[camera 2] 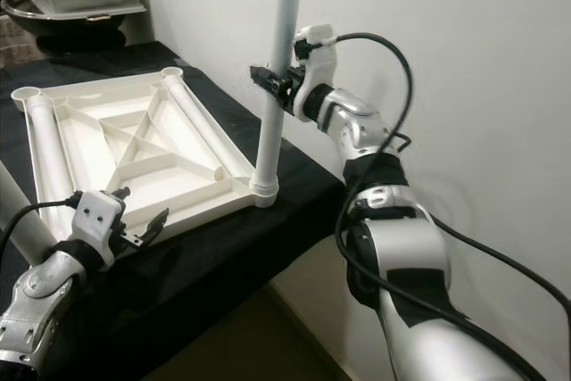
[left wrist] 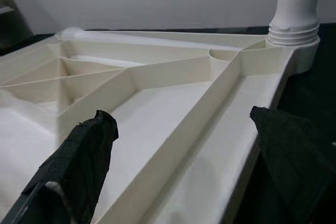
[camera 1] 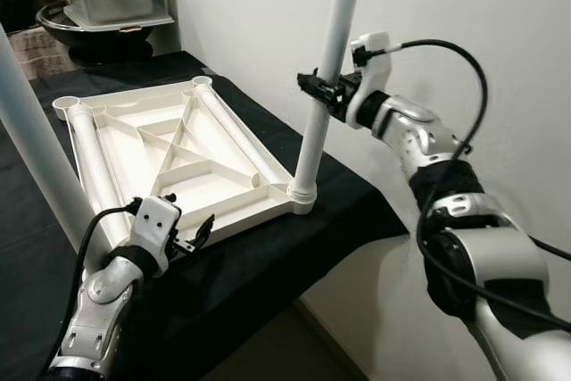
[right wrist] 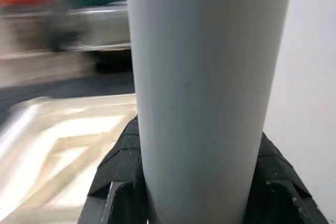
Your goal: Building children table
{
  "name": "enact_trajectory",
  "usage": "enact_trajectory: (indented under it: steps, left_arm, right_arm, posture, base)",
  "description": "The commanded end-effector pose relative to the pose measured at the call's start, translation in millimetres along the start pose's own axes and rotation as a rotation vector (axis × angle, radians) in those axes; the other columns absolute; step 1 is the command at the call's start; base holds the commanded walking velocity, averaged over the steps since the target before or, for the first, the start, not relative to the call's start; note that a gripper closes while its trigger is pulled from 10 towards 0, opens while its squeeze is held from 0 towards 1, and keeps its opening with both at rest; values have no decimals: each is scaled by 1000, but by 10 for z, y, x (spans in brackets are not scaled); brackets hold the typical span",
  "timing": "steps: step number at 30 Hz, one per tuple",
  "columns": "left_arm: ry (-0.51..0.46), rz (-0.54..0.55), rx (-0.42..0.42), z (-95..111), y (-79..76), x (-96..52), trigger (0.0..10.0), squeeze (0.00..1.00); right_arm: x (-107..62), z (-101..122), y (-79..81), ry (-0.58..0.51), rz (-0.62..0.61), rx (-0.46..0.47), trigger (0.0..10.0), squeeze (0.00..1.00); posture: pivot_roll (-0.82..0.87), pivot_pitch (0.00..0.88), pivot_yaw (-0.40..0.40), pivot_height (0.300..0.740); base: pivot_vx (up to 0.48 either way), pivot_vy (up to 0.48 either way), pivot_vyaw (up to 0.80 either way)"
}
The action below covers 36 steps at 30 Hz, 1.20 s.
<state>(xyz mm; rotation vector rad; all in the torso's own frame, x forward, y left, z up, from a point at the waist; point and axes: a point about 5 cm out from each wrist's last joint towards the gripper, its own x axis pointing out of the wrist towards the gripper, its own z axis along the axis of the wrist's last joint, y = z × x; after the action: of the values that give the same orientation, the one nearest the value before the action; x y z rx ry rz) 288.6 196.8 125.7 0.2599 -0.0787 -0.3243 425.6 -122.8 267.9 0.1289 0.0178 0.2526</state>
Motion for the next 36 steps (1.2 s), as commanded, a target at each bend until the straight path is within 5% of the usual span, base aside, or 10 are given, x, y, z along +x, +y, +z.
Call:
enact_trajectory:
  steps: [1,7,8,11,12,17,18,23,29,36]
  left_arm:
    - [14,4,2,-40,-7,-17,10000,0]
    - [15,1,3,-36,-10,-25,10000,0]
    - [16,-1,4,-36,-9,-26,10000,0]
    - [17,-5,5,-36,-10,-19,10000,0]
    - [18,-5,5,-38,-9,-18,10000,0]
    - [17,-5,4,-39,-9,-7,10000,0]
    - [16,-4,2,-43,-17,0,10000,0]
    - [17,-1,-4,-56,-30,3,10000,0]
    - [15,-4,-5,-53,-47,14,10000,0]
    - [16,0,4,-43,-4,-7,10000,0]
  right_arm:
    - [-97,-570,-251,197,-267,89,0,0]
    - [-117,-878,48,256,-382,174,0,0]
    - [-82,-845,255,255,-291,174,10000,0]
    - [-37,-557,398,118,-196,160,10000,0]
    - [-25,-472,325,92,-195,162,10000,1000]
    - [12,-176,130,30,-193,136,10000,1000]
    - [14,17,74,-14,-54,100,10000,0]
    - [-97,191,108,-66,435,28,10000,0]
    - [-155,-69,3,50,550,-56,0,0]
    - [-99,-463,-334,168,-212,-31,0,0]
  posture:
    - [44,0,-129,740]
    - [47,0,-122,740]
    - [46,0,-120,740]
    - [39,0,-115,740]
    - [39,0,-115,740]
    - [33,0,-117,740]
    - [29,0,-121,740]
    - [22,0,-122,740]
    - [30,0,-123,740]
    - [37,0,-118,740]
  base:
    - [0,0,0]
    - [0,0,0]
    - [0,0,0]
    - [0,0,0]
    - [0,0,0]
    - [0,0,0]
    - [0,0,0]
    - [0,0,0]
    - [0,0,0]
    - [0,0,0]
